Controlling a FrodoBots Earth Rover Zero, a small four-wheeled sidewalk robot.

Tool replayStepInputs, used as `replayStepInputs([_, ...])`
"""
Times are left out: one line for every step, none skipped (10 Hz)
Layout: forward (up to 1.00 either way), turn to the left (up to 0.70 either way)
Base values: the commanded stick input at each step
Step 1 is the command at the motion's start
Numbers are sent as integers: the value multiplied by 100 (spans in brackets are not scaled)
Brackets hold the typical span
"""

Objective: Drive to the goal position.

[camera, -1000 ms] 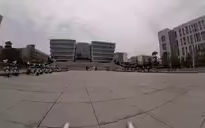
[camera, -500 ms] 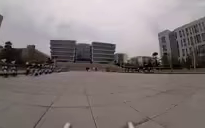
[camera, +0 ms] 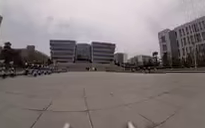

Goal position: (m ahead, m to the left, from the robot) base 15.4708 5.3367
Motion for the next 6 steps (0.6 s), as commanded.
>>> replayStepInputs([50,0])
replayStepInputs([50,0])
replayStepInputs([50,0])
replayStepInputs([50,0])
replayStepInputs([50,0])
replayStepInputs([50,0])
